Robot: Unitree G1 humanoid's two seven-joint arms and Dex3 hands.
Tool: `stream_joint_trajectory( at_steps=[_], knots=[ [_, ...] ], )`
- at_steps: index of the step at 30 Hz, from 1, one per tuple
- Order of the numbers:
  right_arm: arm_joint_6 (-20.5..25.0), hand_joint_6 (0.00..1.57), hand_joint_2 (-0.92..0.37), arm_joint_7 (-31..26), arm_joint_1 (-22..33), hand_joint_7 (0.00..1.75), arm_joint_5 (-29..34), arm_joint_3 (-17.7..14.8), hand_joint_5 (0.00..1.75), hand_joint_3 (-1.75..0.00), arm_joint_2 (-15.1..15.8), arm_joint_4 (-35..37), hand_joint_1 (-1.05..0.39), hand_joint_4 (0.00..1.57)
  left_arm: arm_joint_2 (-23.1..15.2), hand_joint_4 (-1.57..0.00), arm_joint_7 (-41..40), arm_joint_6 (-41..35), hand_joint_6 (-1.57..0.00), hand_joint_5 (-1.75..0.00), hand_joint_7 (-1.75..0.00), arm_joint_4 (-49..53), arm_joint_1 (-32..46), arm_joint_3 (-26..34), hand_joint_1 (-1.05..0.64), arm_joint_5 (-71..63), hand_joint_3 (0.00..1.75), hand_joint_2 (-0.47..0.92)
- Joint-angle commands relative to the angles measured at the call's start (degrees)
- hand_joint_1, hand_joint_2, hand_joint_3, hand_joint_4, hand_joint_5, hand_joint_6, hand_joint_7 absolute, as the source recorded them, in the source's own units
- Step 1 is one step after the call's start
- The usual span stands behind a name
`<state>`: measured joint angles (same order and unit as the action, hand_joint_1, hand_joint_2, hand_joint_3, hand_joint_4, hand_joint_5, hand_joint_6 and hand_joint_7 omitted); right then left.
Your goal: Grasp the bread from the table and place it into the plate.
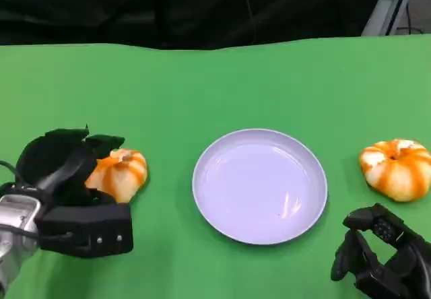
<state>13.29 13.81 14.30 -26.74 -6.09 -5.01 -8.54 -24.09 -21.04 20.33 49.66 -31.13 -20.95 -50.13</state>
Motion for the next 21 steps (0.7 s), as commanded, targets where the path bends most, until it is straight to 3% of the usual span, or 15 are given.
stream_joint_trajectory(
  at_steps=[1,8,21],
  knots=[
    [-0.98,0.85,-0.53,-0.51,-0.28,1.39,0.32,-0.14,1.74,-1.07,-0.03,-0.11,-0.15,0.85,0.34,-0.47,-1.92,0.19,-0.54,-0.02,-0.01,5.28,-3.11,-2.08,-0.89,0.88,0.06,0.92],
    [-1.18,0.84,-0.51,-0.45,0.17,1.39,0.67,0.29,1.74,-1.09,-0.33,-0.47,-0.16,0.84,1.63,-0.47,-3.37,0.50,-0.53,-0.01,0.00,12.10,-5.21,-5.01,-0.90,1.96,0.09,0.92],
    [-1.03,0.86,-0.52,-0.31,0.53,1.37,0.25,0.16,1.73,-1.09,-0.56,-1.03,-0.16,0.85,2.20,-0.47,-2.88,0.49,-0.52,-0.01,0.00,14.42,-5.31,-6.96,-0.89,4.33,0.12,0.92]
  ],
)
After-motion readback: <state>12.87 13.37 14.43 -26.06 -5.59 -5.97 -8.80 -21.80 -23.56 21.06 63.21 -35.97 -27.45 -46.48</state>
